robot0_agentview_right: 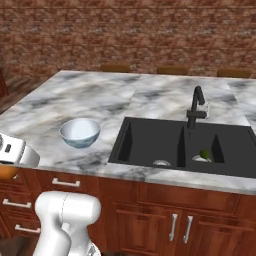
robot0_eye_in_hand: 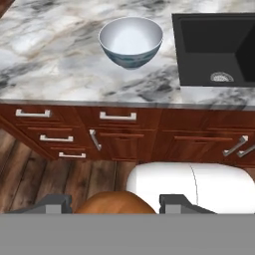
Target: Pick the tangerines from the cabinet and place them in one bowl. Pick the lime from the sink and place it in the other bowl.
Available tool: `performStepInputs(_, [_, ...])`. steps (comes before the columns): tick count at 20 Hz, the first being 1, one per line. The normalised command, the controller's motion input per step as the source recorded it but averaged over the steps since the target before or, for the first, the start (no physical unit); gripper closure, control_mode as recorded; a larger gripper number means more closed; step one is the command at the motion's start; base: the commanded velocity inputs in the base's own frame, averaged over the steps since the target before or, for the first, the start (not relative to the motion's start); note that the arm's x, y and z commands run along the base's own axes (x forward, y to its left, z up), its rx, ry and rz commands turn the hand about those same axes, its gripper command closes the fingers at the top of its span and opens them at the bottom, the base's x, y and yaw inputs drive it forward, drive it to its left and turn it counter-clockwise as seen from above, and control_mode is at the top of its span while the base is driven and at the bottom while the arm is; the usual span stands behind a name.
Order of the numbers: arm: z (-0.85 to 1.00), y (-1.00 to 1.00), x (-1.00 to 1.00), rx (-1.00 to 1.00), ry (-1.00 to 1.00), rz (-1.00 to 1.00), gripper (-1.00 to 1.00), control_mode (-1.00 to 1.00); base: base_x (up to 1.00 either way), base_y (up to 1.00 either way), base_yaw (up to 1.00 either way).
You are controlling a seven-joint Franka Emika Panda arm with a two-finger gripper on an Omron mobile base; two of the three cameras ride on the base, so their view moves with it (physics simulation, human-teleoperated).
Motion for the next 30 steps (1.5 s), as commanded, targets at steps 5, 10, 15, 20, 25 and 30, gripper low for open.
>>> performStepInputs(5, [0.0,0.0,0.0,0.0,0.0,0.0,1.0,1.0,0.51,-0.29,0.0])
performStepInputs(10, [0.0,0.0,0.0,0.0,0.0,0.0,1.0,1.0,0.52,-0.29,0.0])
performStepInputs(15, [0.0,0.0,0.0,0.0,0.0,0.0,1.0,1.0,0.33,-0.27,0.0])
performStepInputs(20, [0.04,-0.15,0.3,0.03,0.0,0.0,1.0,-1.0,0.06,-0.05,0.0])
performStepInputs(25, [0.04,-0.1,0.62,0.04,-0.01,0.0,1.0,-1.0,0.0,0.0,0.0])
performStepInputs(30, [0.06,-0.06,0.76,0.04,0.0,0.0,1.0,-1.0,0.0,0.0,0.0])
